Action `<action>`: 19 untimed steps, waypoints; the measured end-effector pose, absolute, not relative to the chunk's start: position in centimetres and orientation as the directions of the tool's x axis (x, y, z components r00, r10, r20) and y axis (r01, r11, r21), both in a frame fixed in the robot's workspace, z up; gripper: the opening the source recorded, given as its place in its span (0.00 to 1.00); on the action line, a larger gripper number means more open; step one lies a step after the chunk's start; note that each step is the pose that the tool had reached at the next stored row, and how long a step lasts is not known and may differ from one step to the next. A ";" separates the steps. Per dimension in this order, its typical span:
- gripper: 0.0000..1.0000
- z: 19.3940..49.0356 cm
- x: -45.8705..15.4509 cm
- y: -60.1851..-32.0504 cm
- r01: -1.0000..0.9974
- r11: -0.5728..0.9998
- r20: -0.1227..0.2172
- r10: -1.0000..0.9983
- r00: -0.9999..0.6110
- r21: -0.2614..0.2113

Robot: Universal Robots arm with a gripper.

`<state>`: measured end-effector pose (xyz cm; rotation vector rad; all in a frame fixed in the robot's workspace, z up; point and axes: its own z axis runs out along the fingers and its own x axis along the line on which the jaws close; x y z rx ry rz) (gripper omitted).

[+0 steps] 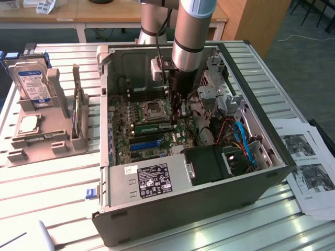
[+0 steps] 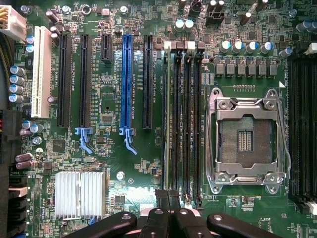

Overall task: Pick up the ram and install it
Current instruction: 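Press down the ram until it locks into place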

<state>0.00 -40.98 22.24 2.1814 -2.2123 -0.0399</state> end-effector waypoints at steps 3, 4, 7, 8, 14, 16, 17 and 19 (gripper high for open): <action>0.10 22.5 0.0 -41.0 -0.999 0.014 0.008 -1.000 -0.014 0.043; 0.10 22.5 0.0 -41.0 -0.999 0.014 0.009 -1.000 -0.014 0.043; 0.10 22.8 0.0 -41.0 -0.999 0.014 0.010 -1.000 -0.014 0.044; 0.10 22.9 0.0 -41.0 -0.999 0.014 0.010 -1.000 -0.014 0.044; 0.10 23.7 0.0 -41.0 -0.999 0.014 0.011 -1.000 -0.014 0.044; 0.10 24.0 0.0 -41.0 -0.999 0.014 0.011 -1.000 -0.014 0.044; 0.10 24.1 0.0 -41.0 -0.999 0.014 0.011 -1.000 -0.014 0.044; 0.10 24.1 0.0 -41.0 -0.999 0.014 0.011 -1.000 -0.014 0.044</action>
